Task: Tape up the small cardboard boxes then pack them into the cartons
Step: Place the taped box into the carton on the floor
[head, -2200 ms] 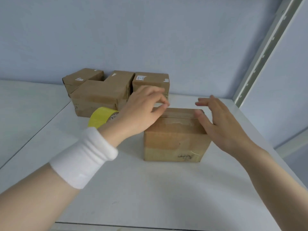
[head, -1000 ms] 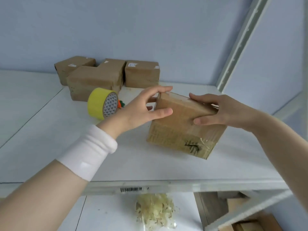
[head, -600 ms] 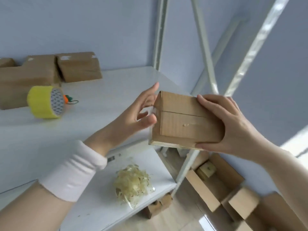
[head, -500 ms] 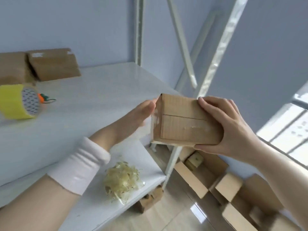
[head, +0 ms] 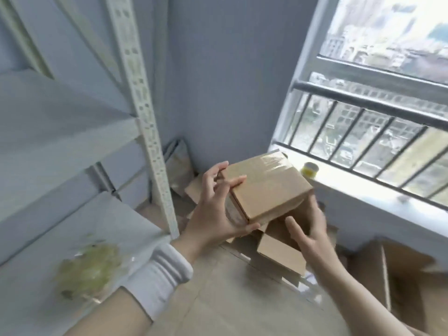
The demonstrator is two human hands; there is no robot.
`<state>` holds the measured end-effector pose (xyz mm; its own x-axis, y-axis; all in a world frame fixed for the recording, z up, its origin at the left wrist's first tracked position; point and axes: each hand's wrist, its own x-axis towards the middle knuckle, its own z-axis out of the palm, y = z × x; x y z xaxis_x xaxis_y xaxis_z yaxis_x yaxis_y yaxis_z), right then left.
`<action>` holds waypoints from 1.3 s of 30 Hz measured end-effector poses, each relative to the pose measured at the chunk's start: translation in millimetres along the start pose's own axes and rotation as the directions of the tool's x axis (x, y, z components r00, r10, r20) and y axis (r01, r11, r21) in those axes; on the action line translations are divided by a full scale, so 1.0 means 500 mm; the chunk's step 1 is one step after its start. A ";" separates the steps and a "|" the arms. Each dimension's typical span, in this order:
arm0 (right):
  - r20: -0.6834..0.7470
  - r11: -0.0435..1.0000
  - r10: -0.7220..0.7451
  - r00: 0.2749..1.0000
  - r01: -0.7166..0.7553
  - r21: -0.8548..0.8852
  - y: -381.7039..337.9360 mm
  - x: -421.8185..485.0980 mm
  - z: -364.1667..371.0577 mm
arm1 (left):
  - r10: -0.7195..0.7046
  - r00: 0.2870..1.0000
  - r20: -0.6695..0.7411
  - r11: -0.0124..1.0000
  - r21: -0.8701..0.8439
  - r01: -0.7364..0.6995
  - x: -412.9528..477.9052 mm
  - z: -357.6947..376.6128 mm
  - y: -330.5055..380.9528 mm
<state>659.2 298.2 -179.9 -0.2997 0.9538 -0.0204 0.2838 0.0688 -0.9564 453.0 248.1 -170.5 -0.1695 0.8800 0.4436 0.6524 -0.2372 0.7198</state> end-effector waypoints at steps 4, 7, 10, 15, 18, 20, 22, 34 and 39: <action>0.191 0.782 0.335 0.923 -0.385 0.491 0.081 0.004 -0.067 | 0.119 0.993 0.000 0.993 -0.014 -0.119 0.015 0.170 0.025; 0.131 0.668 0.334 0.933 -0.333 0.665 0.146 0.017 -0.116 | 0.121 0.984 0.134 0.983 -0.151 -0.101 0.017 0.268 0.020; 0.073 0.655 0.403 0.912 -0.343 0.673 0.209 0.029 -0.172 | -0.114 0.941 0.318 0.887 -0.395 0.241 0.038 0.326 0.000; 0.078 0.700 0.528 0.846 -0.485 0.523 0.301 0.080 -0.215 | -0.362 0.579 0.731 0.573 -0.315 0.756 0.109 0.412 -0.075; 0.064 0.681 0.587 0.807 -0.535 0.500 0.350 0.134 -0.210 | -0.306 0.427 0.851 0.486 -0.247 0.839 0.143 0.448 -0.132; 0.037 0.625 0.652 0.757 -0.565 0.539 0.383 0.176 -0.197 | -0.336 0.393 0.856 0.480 -0.204 0.853 0.169 0.480 -0.175; 0.004 0.559 0.722 0.692 -0.586 0.587 0.415 0.212 -0.181 | -0.376 0.357 0.855 0.464 -0.160 0.871 0.198 0.511 -0.214; 0.178 0.427 0.780 0.600 -0.719 0.549 0.555 0.445 -0.256 | -0.596 0.186 0.781 0.301 0.002 0.954 0.347 0.792 -0.359; 0.117 0.410 0.827 0.551 -0.731 0.545 0.737 0.579 -0.303 | -0.650 0.223 0.726 0.303 -0.022 0.953 0.380 0.970 -0.454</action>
<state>815.1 643.9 -494.2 -0.0369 0.5478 -0.8358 -0.1609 -0.8287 -0.5360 630.9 668.8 -508.7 0.0740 0.6496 -0.7567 0.0196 0.7577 0.6523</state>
